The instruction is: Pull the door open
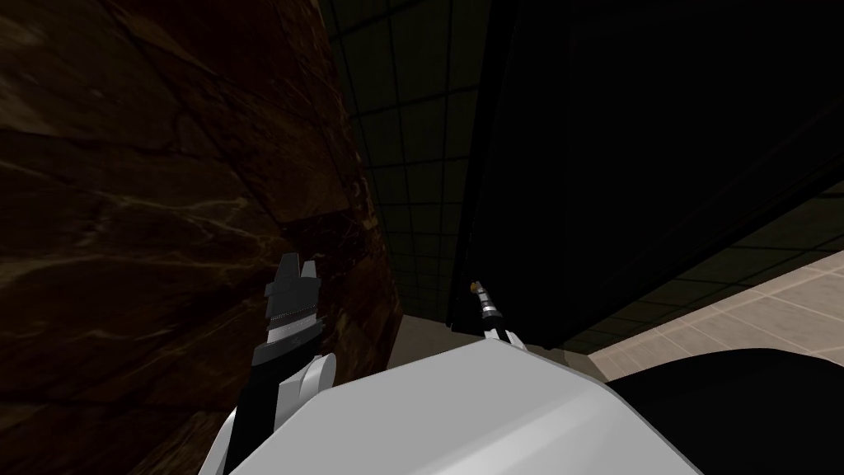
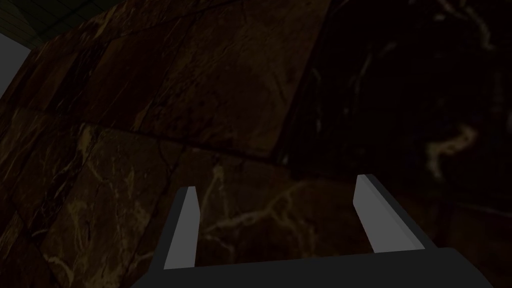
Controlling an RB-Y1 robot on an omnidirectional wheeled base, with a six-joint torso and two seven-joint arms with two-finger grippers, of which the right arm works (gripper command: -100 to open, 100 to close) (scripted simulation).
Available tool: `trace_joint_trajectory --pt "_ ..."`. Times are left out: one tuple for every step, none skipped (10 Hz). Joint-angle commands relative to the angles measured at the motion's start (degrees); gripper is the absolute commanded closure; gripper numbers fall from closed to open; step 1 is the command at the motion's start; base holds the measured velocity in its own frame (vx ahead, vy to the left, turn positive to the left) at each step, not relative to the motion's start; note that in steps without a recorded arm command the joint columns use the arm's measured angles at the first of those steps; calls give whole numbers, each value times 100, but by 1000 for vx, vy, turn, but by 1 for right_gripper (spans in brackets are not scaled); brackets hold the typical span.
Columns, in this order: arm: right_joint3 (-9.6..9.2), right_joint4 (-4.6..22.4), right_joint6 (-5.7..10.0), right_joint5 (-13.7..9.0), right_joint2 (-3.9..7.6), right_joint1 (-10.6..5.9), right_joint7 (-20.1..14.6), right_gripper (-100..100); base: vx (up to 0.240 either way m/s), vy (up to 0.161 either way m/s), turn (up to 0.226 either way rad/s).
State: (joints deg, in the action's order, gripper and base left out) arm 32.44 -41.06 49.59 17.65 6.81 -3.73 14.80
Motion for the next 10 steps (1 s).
trace_joint_trajectory --pt "-145 52 81 -148 1 -74 -286 100 -35 -7 40" --pt "-145 52 81 -148 1 -74 -297 100 -28 -8 31" --pt "-232 73 78 -291 28 -79 -506 100 -40 -13 57" --pt "-232 73 78 -291 28 -79 -536 100 -34 -15 7" --pt "-320 94 75 -435 55 -84 -774 100 -37 -6 48" --pt "-320 94 75 -435 55 -84 -774 100 -34 -4 42" --pt "-408 115 72 -579 82 -90 -1013 100 -44 -6 37" --pt "-495 136 68 -723 109 -95 -1147 100 -61 -15 85" --pt "-495 136 68 -723 109 -95 -1251 100 -44 -17 17" --pt "-585 158 65 -869 136 -100 -1430 100 -42 -18 28"
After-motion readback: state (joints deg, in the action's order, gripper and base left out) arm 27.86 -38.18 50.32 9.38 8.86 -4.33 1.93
